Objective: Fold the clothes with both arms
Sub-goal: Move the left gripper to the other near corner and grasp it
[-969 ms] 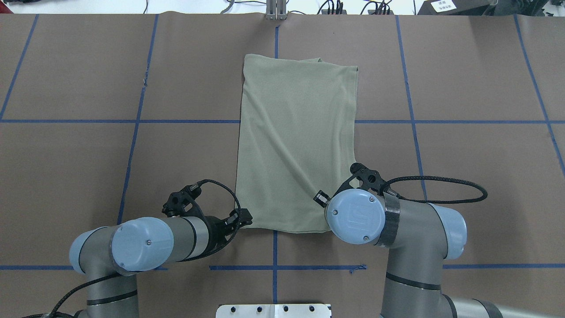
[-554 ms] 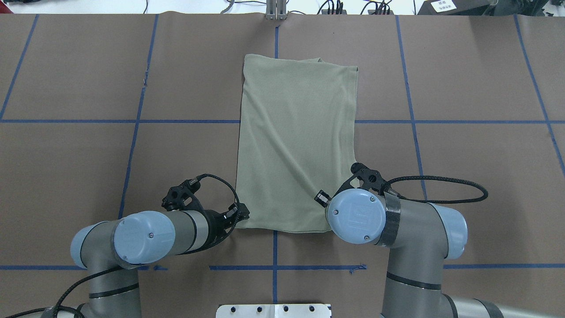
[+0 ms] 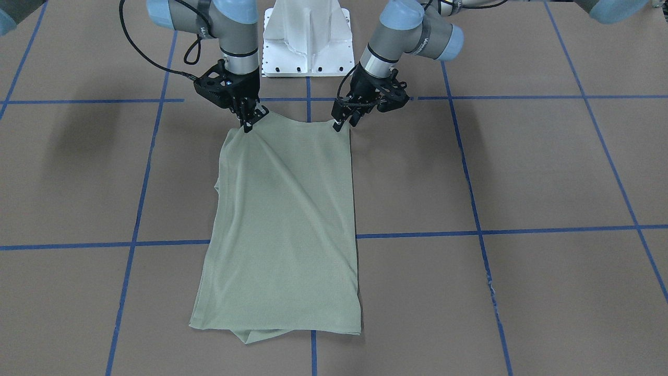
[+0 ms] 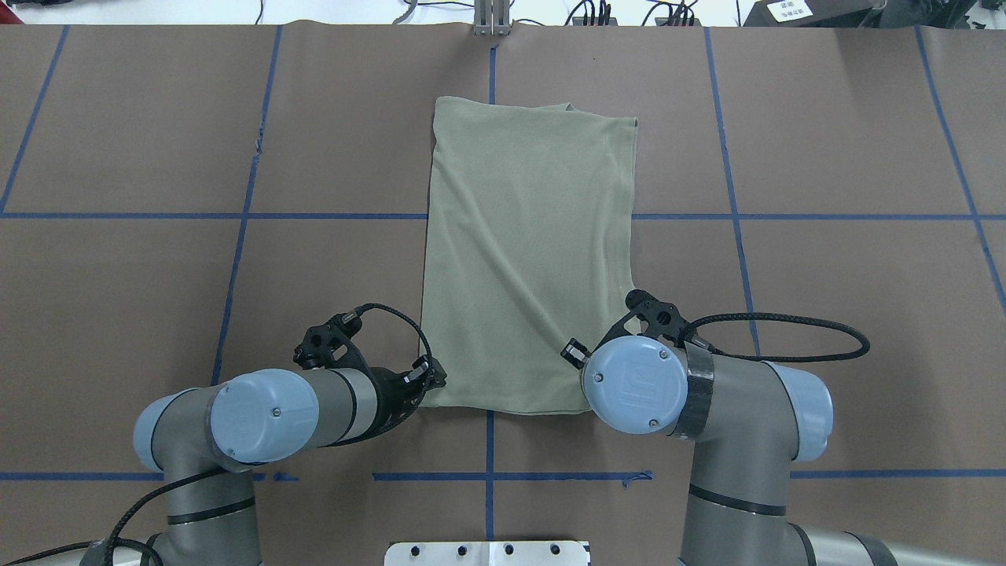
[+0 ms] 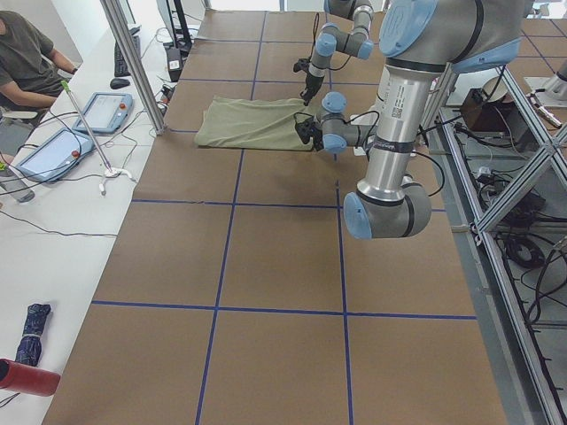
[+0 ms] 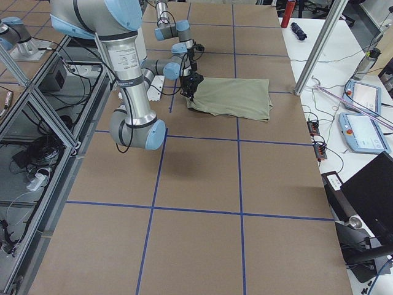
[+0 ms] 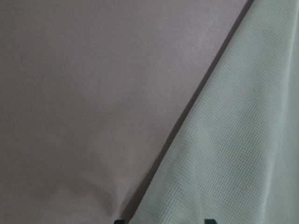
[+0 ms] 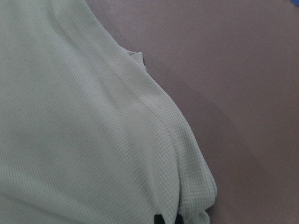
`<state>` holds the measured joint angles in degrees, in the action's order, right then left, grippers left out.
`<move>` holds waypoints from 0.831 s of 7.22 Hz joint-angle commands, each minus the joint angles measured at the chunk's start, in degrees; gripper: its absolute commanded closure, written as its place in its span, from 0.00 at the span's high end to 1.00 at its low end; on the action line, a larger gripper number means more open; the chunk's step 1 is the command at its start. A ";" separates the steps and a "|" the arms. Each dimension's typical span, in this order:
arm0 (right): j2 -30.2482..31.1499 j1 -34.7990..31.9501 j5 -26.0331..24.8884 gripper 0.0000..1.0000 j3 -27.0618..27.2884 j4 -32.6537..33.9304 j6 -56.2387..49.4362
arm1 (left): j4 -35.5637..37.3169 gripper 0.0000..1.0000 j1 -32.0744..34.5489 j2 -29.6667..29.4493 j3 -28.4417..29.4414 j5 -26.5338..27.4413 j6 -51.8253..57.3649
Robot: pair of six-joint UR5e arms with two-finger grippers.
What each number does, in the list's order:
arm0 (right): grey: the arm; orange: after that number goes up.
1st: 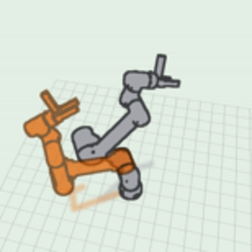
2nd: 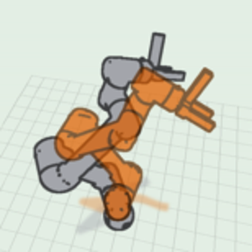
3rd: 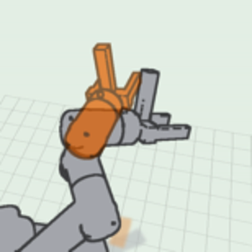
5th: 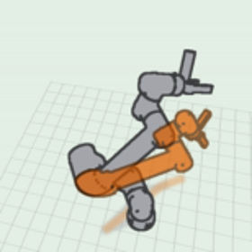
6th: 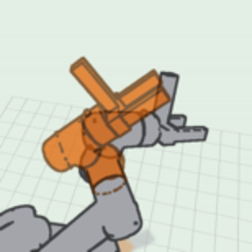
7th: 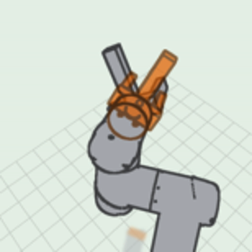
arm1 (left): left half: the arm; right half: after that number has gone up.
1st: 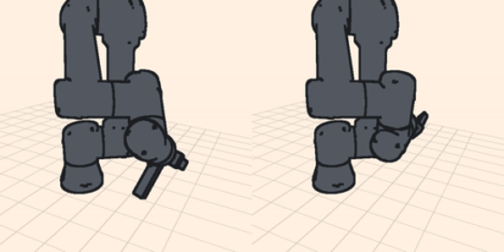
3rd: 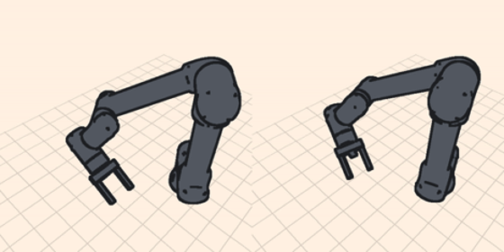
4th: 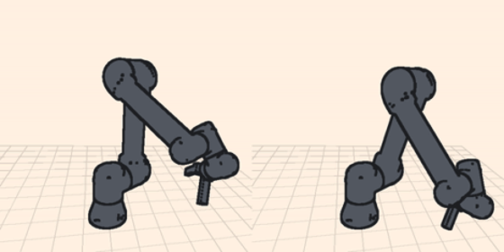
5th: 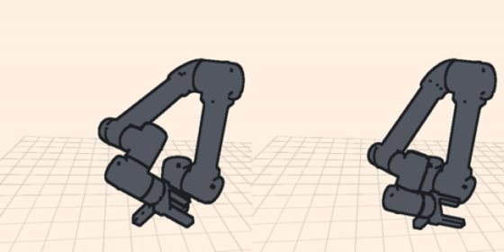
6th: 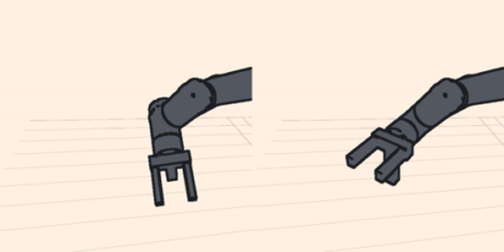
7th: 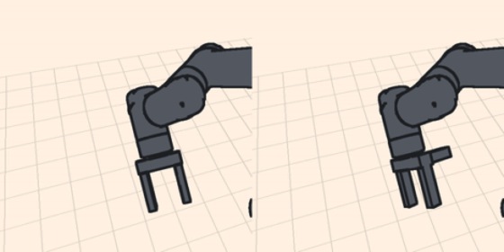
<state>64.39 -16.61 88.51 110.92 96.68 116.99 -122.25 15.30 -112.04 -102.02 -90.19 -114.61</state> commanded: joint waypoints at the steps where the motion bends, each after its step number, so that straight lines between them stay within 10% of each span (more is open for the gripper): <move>1: -0.06 0.00 0.00 0.00 0.00 0.00 0.00 | 0.00 0.52 0.08 -0.37 0.77 0.11 -0.09; 2: 0.03 0.00 0.00 0.00 0.00 0.00 0.00 | 0.00 0.01 0.17 -0.46 0.77 0.19 -0.09; 6: 0.12 -0.09 0.00 0.00 1.13 0.00 -0.09 | 0.35 0.00 0.44 1.29 -5.44 0.02 0.09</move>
<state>64.41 -16.65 88.51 111.25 96.68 116.90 -122.06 15.69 -111.68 -104.40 -90.25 -114.48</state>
